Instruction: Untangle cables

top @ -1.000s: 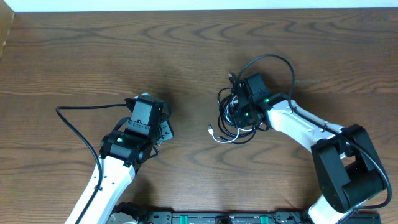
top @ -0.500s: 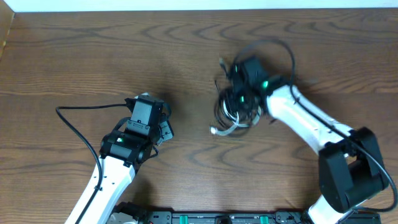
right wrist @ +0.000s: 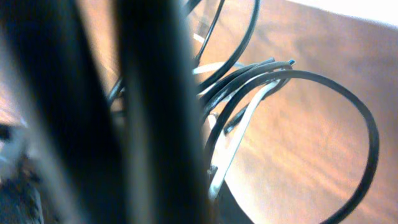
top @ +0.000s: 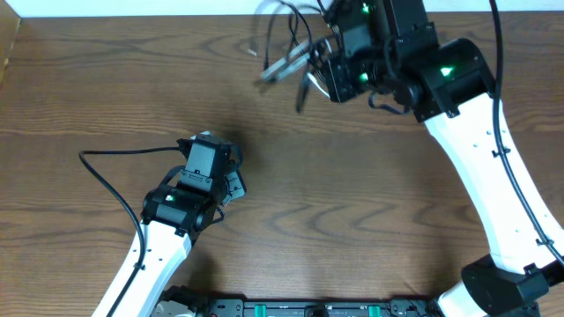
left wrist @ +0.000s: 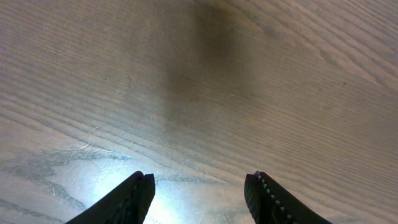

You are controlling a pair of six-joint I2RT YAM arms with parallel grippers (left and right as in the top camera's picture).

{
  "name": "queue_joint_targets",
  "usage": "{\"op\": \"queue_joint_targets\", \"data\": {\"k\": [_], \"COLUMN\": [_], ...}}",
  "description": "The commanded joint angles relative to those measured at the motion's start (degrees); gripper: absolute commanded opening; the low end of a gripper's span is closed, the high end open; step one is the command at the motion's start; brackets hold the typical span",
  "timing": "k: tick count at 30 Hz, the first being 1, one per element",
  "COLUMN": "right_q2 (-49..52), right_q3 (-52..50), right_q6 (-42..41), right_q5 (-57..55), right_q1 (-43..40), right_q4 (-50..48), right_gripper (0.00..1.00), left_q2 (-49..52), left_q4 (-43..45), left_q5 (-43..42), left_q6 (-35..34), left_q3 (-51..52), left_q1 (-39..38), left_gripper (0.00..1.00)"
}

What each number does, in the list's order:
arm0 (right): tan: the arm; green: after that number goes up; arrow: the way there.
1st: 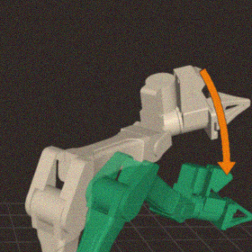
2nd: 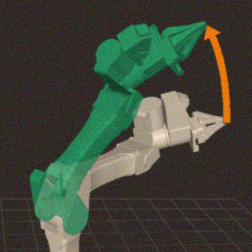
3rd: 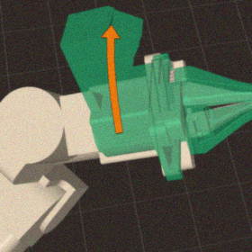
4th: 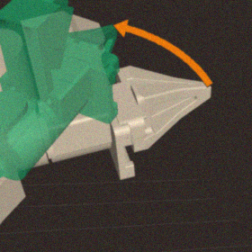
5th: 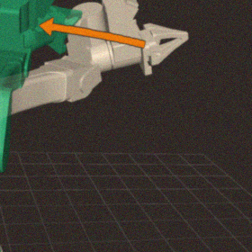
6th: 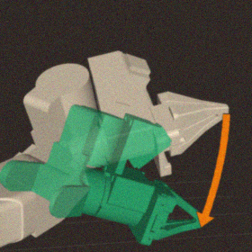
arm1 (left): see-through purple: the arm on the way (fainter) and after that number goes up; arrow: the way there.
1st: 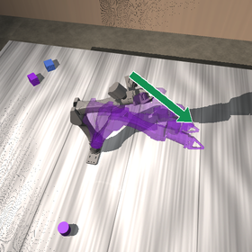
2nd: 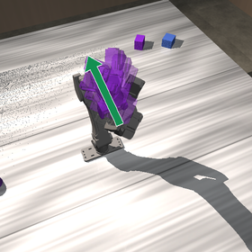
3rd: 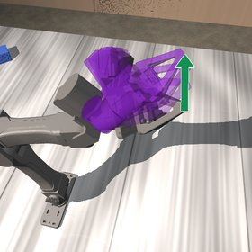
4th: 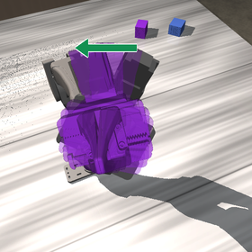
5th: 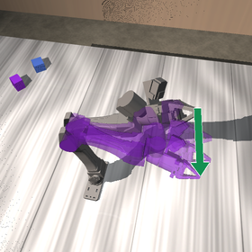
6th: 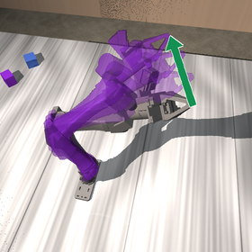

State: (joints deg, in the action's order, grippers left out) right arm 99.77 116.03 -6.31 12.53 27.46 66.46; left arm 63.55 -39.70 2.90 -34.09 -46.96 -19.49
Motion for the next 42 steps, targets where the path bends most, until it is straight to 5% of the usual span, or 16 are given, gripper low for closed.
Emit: {"op": "queue_joint_targets", "data": {"k": [1,2,7,26,28,37,42], "right_q2": [1.5,1.8,2.6,2.6,2.6,4.6,8.4], "right_q3": [-8.1,-13.0,-26.7,-36.0,-38.6,-49.0,-49.4], "right_q6": [1.2,1.2,1.2,7.5,7.4,-1.9,-7.2], "right_q5": [-1.9,-1.9,-1.9,-3.5,-4.8,-5.0,-5.6], "right_q1": [0.7,1.1,1.2,5.4,5.5,5.5,5.5], "right_q4": [2.9,3.0,1.0,-18.9,-24.5,-52.4,-54.9], "right_gripper": [0.17,0.55,0.99,0.91,0.77,0.51,0.48], "left_q2": [0.1,0.1,0.1,0.1,0.1,0.1,0.1], "left_q4": [-0.1,-0.1,-0.1,-0.2,-0.2,-0.2,-0.2], "left_q5": [0.1,0.1,0.1,0.1,0.1,0.1,0.1], "left_q6": [0.8,0.8,0.8,0.8,0.8,0.8,0.8], "left_q3": [-0.2,-0.2,-0.2,-0.2,-0.2,-0.2,-0.2], "left_q1": [0.3,0.3,0.3,0.3,0.3,0.3,0.3], "left_gripper": [0.53,0.53,0.53,0.53,0.53,0.53,0.53]}}
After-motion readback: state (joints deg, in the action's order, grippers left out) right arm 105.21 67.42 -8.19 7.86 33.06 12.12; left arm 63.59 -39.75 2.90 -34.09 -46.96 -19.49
